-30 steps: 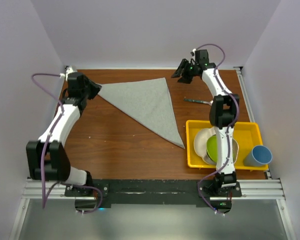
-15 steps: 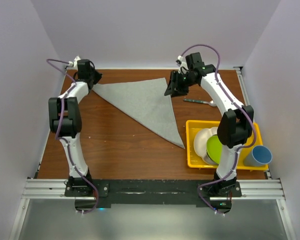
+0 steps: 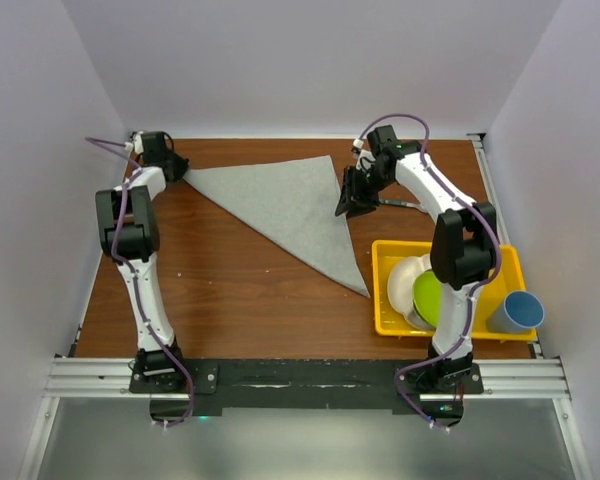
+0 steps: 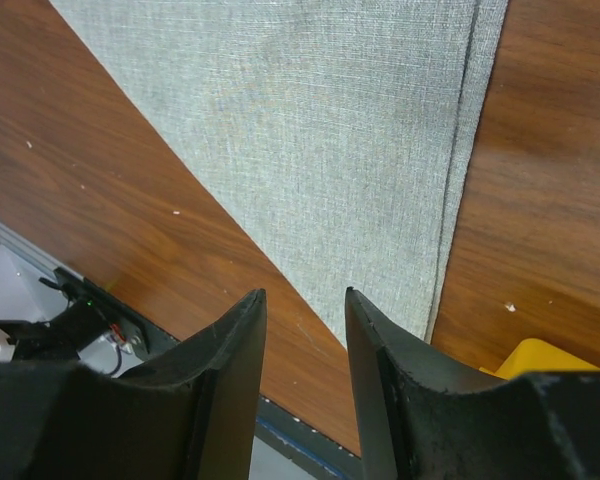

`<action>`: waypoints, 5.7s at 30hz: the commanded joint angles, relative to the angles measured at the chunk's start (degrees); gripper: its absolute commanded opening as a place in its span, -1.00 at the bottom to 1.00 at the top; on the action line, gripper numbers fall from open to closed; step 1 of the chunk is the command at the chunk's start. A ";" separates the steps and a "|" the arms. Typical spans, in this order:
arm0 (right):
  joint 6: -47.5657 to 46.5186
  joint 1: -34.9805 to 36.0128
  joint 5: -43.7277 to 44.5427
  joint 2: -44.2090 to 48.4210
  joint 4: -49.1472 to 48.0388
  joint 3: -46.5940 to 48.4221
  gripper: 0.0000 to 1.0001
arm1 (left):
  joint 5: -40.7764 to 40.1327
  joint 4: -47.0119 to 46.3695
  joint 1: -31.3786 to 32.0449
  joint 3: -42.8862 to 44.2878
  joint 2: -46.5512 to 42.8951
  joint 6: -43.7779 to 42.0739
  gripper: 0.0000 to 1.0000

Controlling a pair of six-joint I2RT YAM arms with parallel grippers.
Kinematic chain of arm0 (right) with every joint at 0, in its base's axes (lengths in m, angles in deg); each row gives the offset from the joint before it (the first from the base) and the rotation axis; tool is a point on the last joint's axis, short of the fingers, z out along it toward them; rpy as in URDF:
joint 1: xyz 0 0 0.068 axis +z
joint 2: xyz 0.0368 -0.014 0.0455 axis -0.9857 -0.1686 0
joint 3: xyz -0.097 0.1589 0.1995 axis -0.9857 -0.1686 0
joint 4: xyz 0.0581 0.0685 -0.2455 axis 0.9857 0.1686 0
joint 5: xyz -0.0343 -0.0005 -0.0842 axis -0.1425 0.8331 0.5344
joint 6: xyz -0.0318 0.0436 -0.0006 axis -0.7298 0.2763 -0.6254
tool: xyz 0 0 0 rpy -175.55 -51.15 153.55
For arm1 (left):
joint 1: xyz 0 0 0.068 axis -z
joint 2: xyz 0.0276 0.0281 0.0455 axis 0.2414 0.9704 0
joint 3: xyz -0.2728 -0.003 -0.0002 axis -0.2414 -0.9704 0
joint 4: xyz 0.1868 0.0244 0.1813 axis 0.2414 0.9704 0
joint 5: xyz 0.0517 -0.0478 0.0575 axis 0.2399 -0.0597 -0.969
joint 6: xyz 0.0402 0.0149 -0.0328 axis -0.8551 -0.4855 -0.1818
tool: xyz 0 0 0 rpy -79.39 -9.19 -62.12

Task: Fold the napkin, place the utensils inside, and roll it up
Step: Fold the napkin

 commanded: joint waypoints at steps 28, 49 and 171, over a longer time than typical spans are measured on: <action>-4.72 4.49 0.77 3.17 1.66 -6.59 -0.23 | 3.51 2.84 -1.53 2.39 -8.30 -7.14 -0.83; -4.90 4.58 2.27 3.62 4.03 -6.77 -0.25 | 3.25 13.47 -4.78 10.37 3.56 -15.93 -0.96; 2.22 17.94 -5.81 -13.42 -9.24 14.11 -0.14 | 25.64 -4.46 9.97 -20.63 -18.95 -3.11 -0.67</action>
